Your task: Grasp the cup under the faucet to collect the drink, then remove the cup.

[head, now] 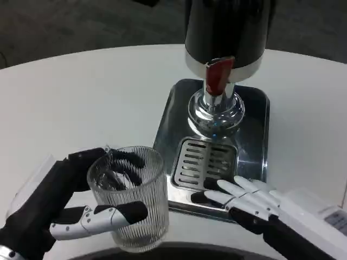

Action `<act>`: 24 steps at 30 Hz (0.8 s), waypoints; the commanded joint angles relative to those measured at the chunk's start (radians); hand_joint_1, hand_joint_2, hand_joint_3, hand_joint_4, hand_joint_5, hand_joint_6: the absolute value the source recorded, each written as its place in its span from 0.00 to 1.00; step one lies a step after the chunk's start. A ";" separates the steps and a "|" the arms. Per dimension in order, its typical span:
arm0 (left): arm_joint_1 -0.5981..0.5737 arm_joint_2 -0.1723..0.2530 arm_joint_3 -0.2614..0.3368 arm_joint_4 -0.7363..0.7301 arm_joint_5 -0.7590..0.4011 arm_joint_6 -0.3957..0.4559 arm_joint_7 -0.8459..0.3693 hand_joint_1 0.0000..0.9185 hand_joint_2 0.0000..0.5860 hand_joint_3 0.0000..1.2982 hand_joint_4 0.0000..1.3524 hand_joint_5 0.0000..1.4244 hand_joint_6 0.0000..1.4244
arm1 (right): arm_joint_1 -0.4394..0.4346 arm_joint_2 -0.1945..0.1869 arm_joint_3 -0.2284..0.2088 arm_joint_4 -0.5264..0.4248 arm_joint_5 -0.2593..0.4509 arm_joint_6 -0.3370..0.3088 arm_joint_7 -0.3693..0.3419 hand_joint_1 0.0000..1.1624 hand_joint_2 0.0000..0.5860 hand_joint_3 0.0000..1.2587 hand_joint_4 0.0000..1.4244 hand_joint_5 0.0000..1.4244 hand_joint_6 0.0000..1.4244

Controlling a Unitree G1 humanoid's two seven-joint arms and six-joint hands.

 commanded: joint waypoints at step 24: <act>-0.316 0.044 -0.008 0.417 0.249 -0.292 0.193 0.76 0.00 0.57 0.65 0.73 0.68 | 0.026 0.037 0.007 -0.021 0.008 -0.003 -0.006 0.59 0.97 0.11 0.04 0.00 0.00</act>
